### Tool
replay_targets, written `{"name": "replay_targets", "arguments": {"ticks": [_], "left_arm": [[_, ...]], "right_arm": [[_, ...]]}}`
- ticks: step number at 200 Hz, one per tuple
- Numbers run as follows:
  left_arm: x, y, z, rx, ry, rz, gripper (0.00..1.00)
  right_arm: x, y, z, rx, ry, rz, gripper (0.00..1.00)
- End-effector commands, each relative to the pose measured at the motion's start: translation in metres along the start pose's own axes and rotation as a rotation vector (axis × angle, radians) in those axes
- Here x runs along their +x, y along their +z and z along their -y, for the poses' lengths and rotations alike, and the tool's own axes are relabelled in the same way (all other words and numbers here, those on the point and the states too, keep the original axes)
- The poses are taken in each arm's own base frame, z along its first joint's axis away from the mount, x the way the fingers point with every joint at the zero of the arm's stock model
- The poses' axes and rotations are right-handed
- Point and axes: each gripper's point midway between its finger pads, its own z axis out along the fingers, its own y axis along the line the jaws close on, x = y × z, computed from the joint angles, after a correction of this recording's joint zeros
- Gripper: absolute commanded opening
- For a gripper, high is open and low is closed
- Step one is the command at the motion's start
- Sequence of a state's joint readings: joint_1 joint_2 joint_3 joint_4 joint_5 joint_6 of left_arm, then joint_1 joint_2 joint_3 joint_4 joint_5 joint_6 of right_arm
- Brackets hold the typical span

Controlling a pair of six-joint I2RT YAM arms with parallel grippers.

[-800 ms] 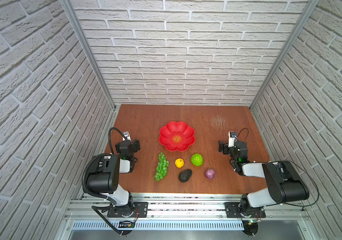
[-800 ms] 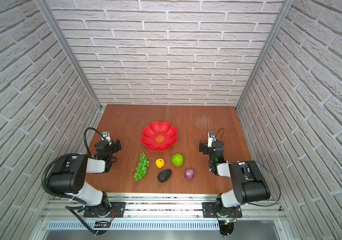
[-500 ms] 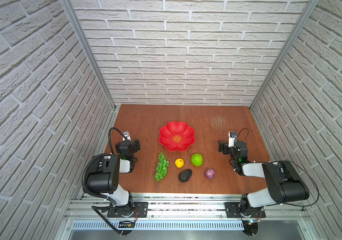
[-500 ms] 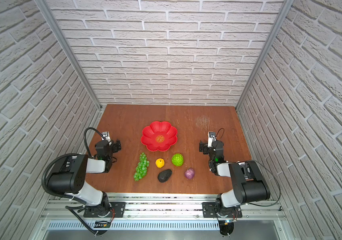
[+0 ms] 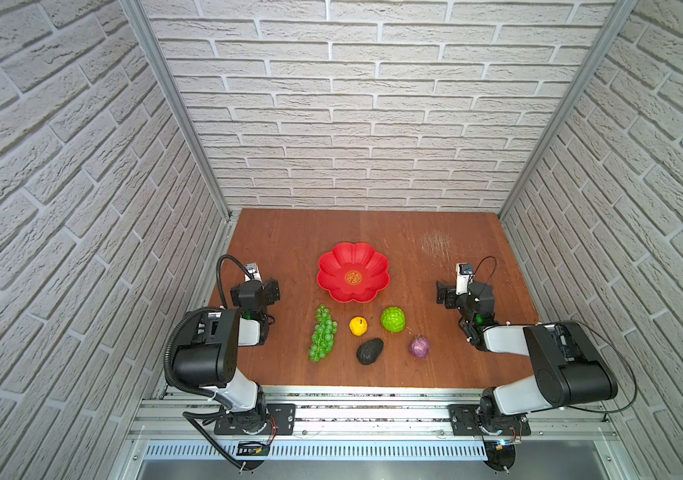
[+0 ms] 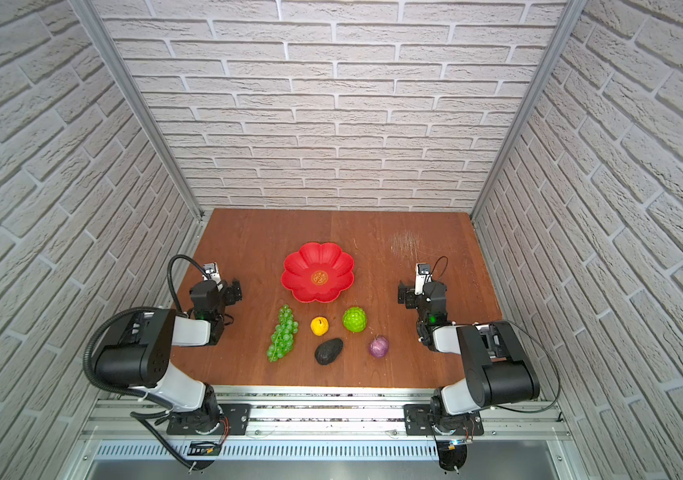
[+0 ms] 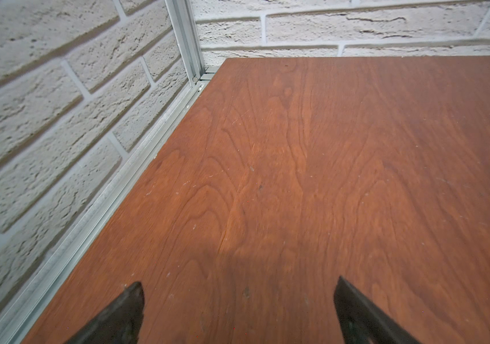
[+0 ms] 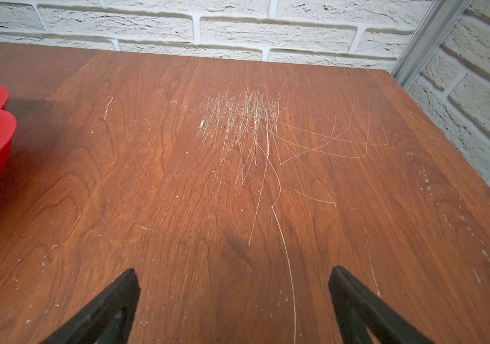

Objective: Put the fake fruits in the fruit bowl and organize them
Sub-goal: 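Move the left gripper toward the green grapes while the right gripper moves toward the bowl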

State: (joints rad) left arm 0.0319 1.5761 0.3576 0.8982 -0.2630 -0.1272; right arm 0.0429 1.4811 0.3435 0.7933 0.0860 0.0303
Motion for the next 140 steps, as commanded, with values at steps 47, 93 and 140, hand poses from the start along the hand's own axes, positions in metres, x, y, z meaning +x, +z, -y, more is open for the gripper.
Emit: {"name": "replay_targets", "arguments": {"ticks": [47, 93, 140], "left_arm": [[-0.022, 0.000, -0.002, -0.010, -0.020, 0.077, 0.98], [-0.033, -0.004, 0.000, -0.011, 0.005, 0.042, 0.98], [-0.076, -0.006, -0.009, -0.034, -0.031, -0.067, 0.98]], "right_arm": [[-0.021, -0.004, 0.000, -0.004, 0.009, 0.074, 1.00], [-0.051, -0.028, -0.002, -0.022, -0.004, 0.079, 1.00], [-0.107, -0.049, -0.007, -0.052, 0.068, 0.057, 1.00]]}}
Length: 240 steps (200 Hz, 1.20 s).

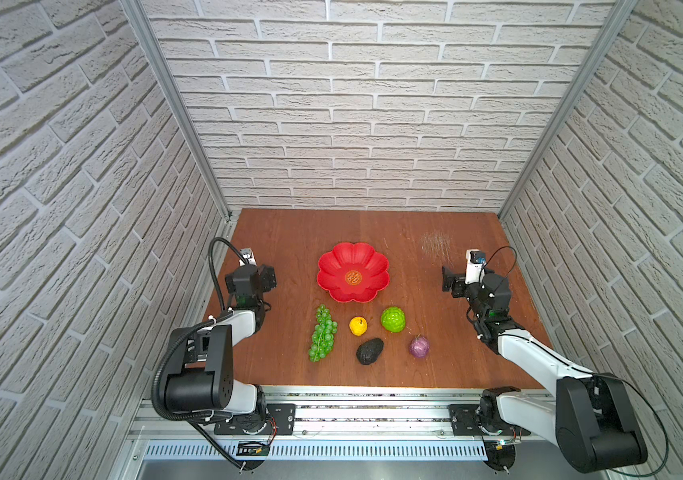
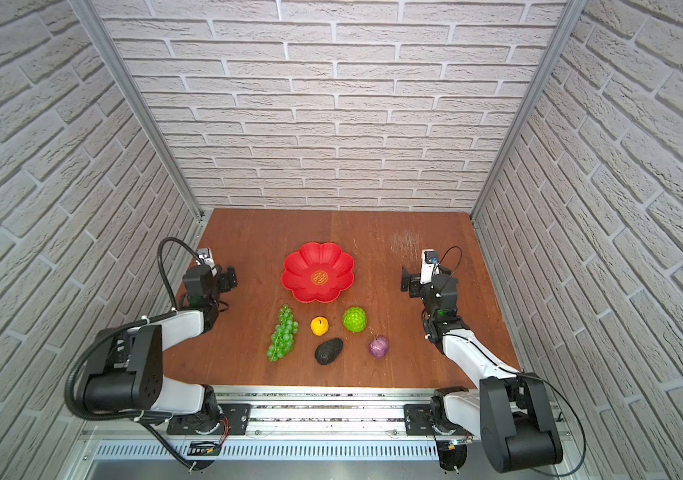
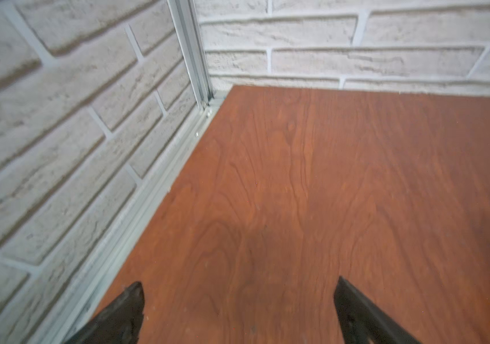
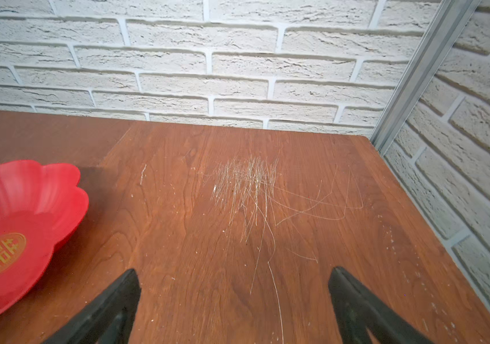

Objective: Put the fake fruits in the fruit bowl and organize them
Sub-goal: 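Move the left gripper toward the green grapes while the right gripper moves toward the bowl, then lower the left gripper onto the grape stem and close it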

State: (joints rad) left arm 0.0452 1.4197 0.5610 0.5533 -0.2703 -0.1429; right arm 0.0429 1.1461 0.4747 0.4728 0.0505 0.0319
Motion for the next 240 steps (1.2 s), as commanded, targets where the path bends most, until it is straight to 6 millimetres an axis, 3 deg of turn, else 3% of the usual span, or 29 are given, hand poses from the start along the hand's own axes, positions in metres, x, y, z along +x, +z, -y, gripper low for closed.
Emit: {"name": "replay_targets", "arguments": {"ticks": [1, 38, 64, 99, 156, 171, 217, 240], "left_arm": [[-0.009, -0.005, -0.001, -0.015, -0.005, -0.083, 0.98], [-0.026, -0.034, 0.018, -0.004, -0.010, -0.192, 0.98], [-0.024, -0.064, 0.040, 0.064, -0.006, -0.247, 0.98], [-0.015, -0.105, 0.055, 0.150, -0.035, -0.379, 0.95], [0.032, -0.171, 0.082, 0.319, -0.077, -0.620, 0.86], [0.049, -0.191, 0.096, 0.402, -0.080, -0.684, 0.78], [0.095, -0.228, 0.122, 0.501, -0.096, -0.798, 0.76], [0.115, -0.249, 0.127, 0.522, -0.071, -0.876, 0.70]], "right_arm": [[-0.015, -0.004, -0.003, -0.012, 0.061, -0.090, 0.99], [-0.030, -0.016, -0.033, -0.106, 0.103, -0.147, 0.97], [-0.031, -0.024, -0.062, -0.157, 0.069, -0.213, 0.96], [-0.041, -0.033, -0.111, -0.257, -0.020, -0.278, 0.90], [-0.040, -0.042, -0.166, -0.380, -0.080, -0.358, 0.89], [-0.035, -0.042, -0.175, -0.401, -0.075, -0.364, 0.88], [-0.030, -0.029, -0.206, -0.457, -0.090, -0.379, 0.87], [-0.028, -0.029, -0.221, -0.496, -0.093, -0.391, 0.85]]}}
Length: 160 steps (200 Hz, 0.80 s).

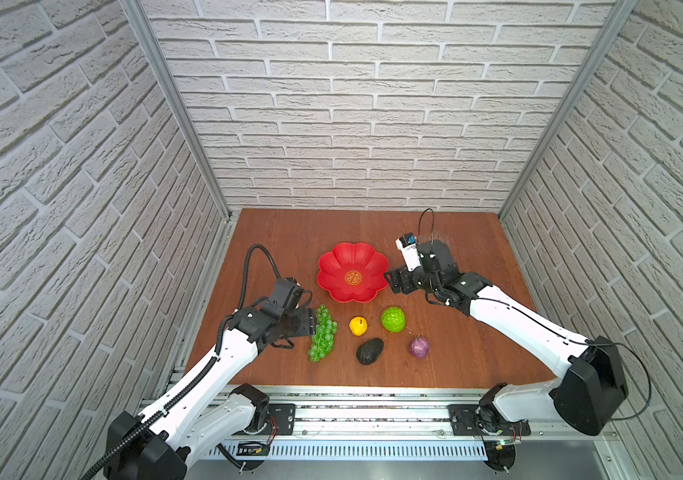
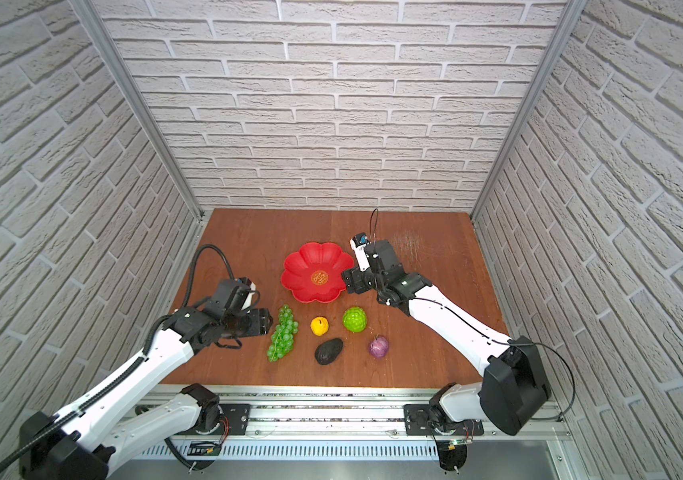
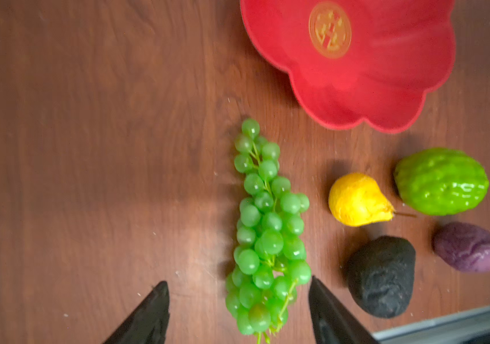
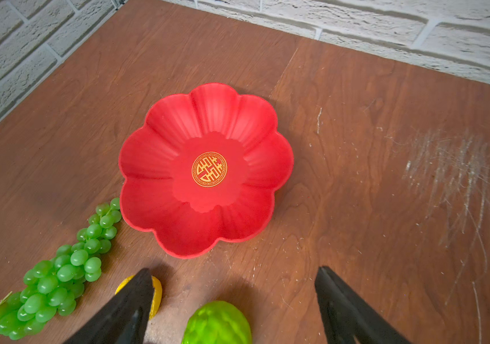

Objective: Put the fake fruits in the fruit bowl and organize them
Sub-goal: 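Lower the left gripper onto the grape stem and close it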

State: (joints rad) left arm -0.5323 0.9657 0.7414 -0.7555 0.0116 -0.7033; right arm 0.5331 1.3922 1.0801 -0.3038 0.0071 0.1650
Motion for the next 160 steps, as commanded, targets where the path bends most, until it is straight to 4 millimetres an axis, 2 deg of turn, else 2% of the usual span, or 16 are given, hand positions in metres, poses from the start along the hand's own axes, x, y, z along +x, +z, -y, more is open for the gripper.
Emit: {"name": "replay_targets", "arguments": {"ticks": [1, 30, 80, 91, 121, 160], "left_arm": [[0.031, 0.001, 0.010, 0.033, -0.043, -0.096, 0.70], [0.058, -0.002, 0.011, 0.022, -0.054, -0.128, 0.66], [0.084, 0.005, 0.018, 0.047, -0.055, -0.191, 0.56], [0.087, 0.008, 0.019, 0.051, -0.055, -0.205, 0.51], [0.090, 0.015, 0.018, 0.037, -0.056, -0.222, 0.46], [0.093, 0.025, 0.018, 0.009, -0.042, -0.257, 0.45]], "right_arm": [[-0.022, -0.004, -0.020, -0.060, -0.004, 0.060, 0.85], [-0.017, 0.007, -0.026, -0.074, 0.000, 0.057, 0.84], [-0.019, 0.018, -0.034, -0.104, 0.012, 0.060, 0.81], [-0.019, 0.019, -0.034, -0.104, 0.008, 0.059, 0.80], [-0.018, 0.020, -0.034, -0.101, 0.005, 0.056, 0.78], [-0.017, 0.020, -0.034, -0.106, 0.008, 0.058, 0.76]]}}
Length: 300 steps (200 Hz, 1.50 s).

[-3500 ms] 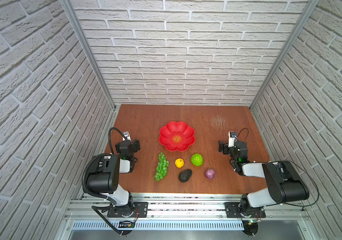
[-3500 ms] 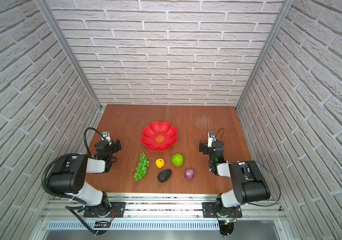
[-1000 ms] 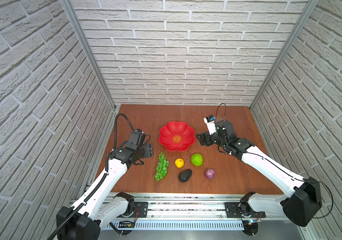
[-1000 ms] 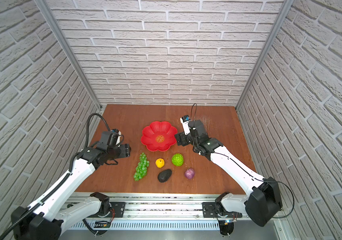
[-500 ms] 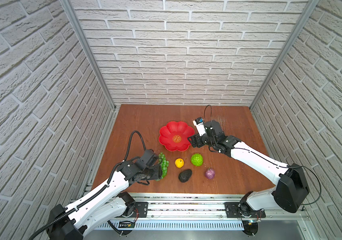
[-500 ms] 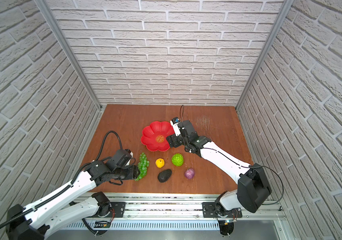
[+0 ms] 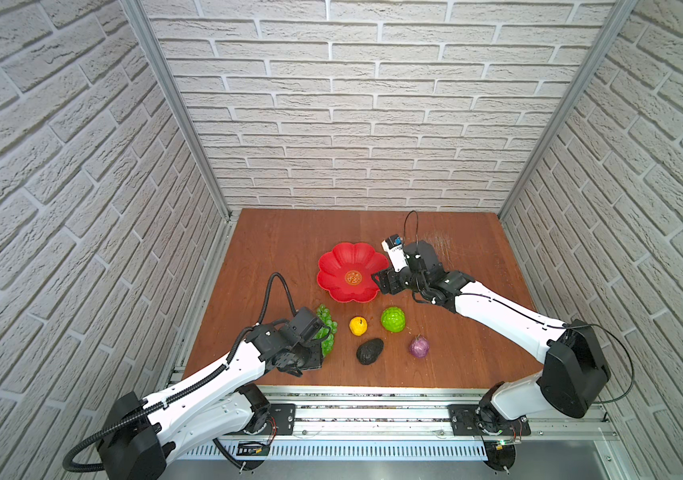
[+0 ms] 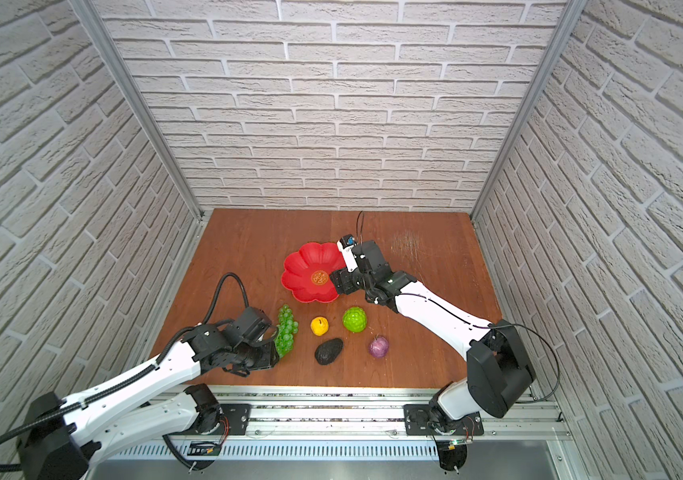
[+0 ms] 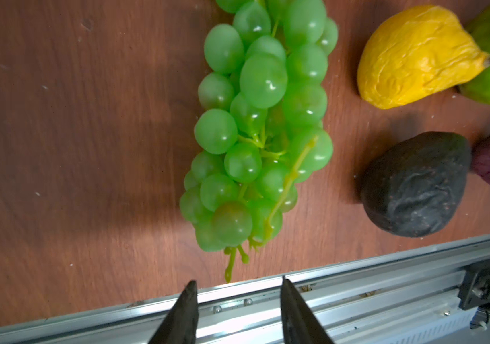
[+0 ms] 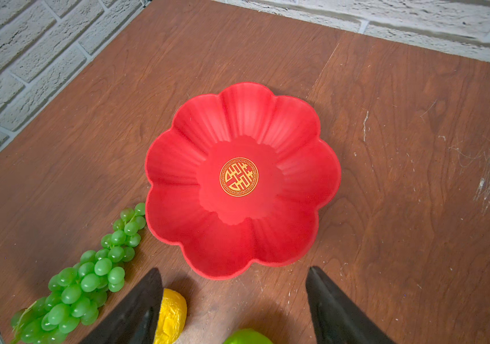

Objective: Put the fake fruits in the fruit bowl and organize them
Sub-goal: 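Lower the left gripper onto the grape stem and close it, then lift the grapes with the left gripper and carry them over the red bowl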

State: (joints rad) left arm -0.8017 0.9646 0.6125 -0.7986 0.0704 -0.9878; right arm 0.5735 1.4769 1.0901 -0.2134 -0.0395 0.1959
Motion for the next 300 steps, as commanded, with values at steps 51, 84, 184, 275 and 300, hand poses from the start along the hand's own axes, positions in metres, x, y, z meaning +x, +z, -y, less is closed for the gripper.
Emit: {"name": "replay_targets", "arguments": {"ticks": [51, 84, 184, 275, 300], "left_arm": [[0.002, 0.011, 0.003, 0.005, 0.014, -0.027, 0.37], [0.002, 0.015, 0.003, 0.001, 0.015, -0.035, 0.36], [0.001, 0.020, -0.002, -0.020, 0.020, -0.067, 0.22], [-0.004, 0.009, -0.002, -0.028, 0.028, -0.054, 0.00], [-0.011, 0.000, 0.002, -0.010, 0.031, -0.036, 0.00]], "right_arm": [[-0.014, -0.006, -0.007, -0.024, 0.014, 0.067, 0.74], [-0.014, -0.006, -0.006, -0.020, 0.010, 0.067, 0.74], [-0.009, -0.006, -0.004, -0.013, 0.019, 0.065, 0.72], [-0.010, -0.007, -0.004, -0.012, 0.015, 0.067, 0.71], [-0.010, -0.009, -0.004, -0.010, 0.015, 0.071, 0.71]]}}
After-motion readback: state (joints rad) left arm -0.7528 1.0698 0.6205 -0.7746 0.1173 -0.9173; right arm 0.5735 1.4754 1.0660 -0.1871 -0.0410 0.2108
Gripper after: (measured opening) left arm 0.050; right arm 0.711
